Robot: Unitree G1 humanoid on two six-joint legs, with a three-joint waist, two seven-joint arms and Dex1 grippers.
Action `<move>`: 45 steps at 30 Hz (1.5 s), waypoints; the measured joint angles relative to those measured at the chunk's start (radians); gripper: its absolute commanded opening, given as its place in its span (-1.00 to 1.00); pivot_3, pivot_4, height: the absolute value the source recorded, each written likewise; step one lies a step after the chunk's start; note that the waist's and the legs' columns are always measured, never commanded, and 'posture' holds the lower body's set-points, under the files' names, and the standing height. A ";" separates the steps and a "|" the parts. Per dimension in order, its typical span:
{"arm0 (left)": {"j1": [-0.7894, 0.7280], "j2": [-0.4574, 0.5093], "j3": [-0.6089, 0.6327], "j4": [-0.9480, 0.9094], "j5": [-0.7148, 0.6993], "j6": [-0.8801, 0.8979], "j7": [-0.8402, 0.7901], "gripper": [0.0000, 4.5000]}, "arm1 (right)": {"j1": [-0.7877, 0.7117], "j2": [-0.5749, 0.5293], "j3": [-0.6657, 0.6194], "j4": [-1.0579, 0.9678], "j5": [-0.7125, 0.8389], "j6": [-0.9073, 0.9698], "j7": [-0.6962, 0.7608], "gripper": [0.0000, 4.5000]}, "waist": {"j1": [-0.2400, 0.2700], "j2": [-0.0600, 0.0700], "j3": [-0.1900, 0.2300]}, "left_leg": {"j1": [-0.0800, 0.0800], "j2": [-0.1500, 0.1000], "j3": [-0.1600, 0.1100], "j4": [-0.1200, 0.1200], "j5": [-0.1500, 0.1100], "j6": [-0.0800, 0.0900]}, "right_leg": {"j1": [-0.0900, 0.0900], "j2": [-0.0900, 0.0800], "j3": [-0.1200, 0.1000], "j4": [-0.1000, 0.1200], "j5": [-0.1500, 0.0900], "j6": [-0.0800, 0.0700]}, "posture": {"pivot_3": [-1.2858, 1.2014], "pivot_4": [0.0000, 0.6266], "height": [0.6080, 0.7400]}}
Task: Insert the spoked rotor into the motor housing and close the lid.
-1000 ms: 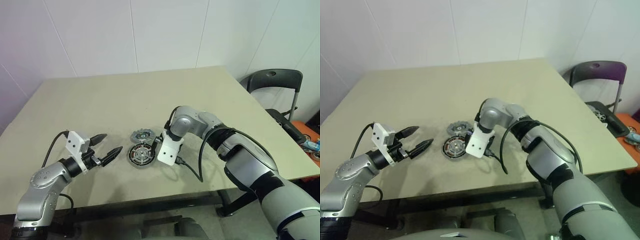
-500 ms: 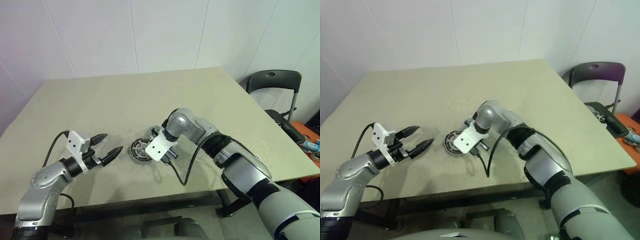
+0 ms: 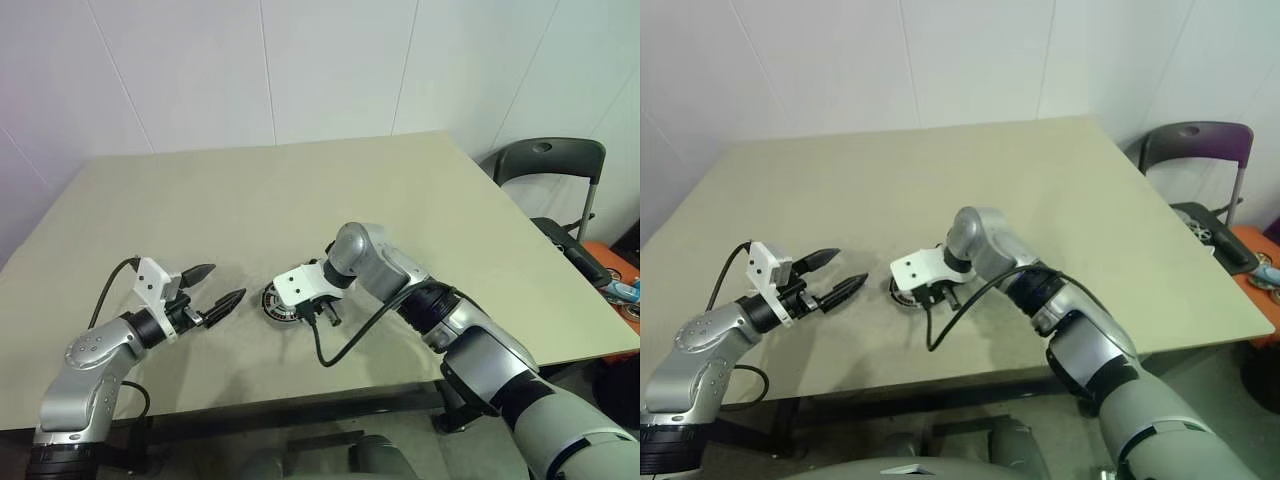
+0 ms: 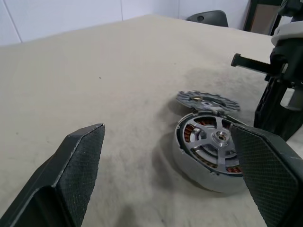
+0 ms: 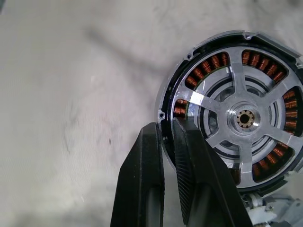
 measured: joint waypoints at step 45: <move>-0.031 -0.025 -0.023 0.037 0.026 -0.014 -0.030 1.00 | -0.006 -0.116 -0.413 -0.083 0.558 1.174 -0.306 0.99 | 0.001 0.000 0.000 | -0.002 0.000 0.001 0.000 0.000 0.000 | -0.001 -0.001 0.000 -0.002 0.000 0.000 | 0.03 -1.00 1.00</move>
